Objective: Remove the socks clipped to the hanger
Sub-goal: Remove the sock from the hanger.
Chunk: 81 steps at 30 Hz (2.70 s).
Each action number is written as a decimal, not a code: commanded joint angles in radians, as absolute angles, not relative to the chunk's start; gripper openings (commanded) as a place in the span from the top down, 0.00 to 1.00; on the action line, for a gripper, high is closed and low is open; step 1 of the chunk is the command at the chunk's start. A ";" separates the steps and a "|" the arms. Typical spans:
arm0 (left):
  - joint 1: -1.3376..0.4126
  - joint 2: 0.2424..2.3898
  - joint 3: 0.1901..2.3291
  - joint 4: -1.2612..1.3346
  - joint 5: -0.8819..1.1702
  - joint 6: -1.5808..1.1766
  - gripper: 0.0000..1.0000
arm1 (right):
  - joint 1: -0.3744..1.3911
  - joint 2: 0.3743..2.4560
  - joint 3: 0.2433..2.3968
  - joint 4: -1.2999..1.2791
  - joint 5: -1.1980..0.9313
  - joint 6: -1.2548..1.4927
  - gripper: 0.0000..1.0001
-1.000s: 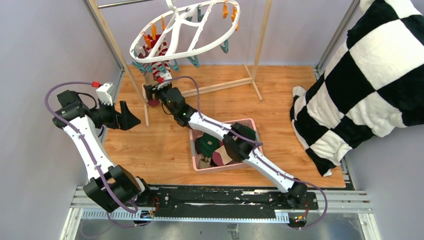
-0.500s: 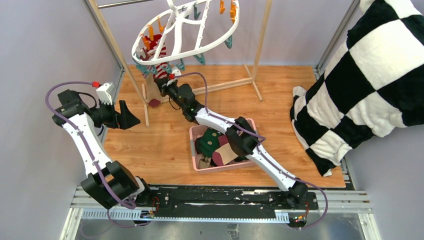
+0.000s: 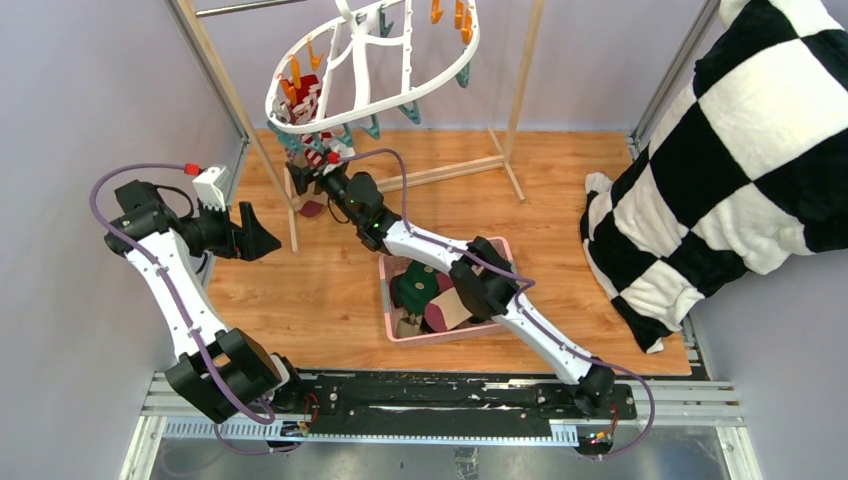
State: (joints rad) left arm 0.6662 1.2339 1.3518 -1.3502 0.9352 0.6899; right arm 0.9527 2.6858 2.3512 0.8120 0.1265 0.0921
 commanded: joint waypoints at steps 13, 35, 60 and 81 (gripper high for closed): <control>0.674 1.249 1.387 -1.412 0.947 0.743 0.11 | 0.957 2.770 2.563 0.867 0.196 0.026 0.99; 0.468 1.059 1.382 -1.434 1.059 0.676 0.10 | 0.985 1.814 1.274 1.198 -0.255 0.474 1.00; 0.265 1.100 1.457 -1.431 1.330 0.772 0.03 | 0.931 1.657 1.140 1.320 -0.515 1.076 1.00; 0.186 1.140 1.396 -1.437 1.401 0.840 0.26 | 0.947 1.629 1.151 1.178 -0.523 1.021 0.96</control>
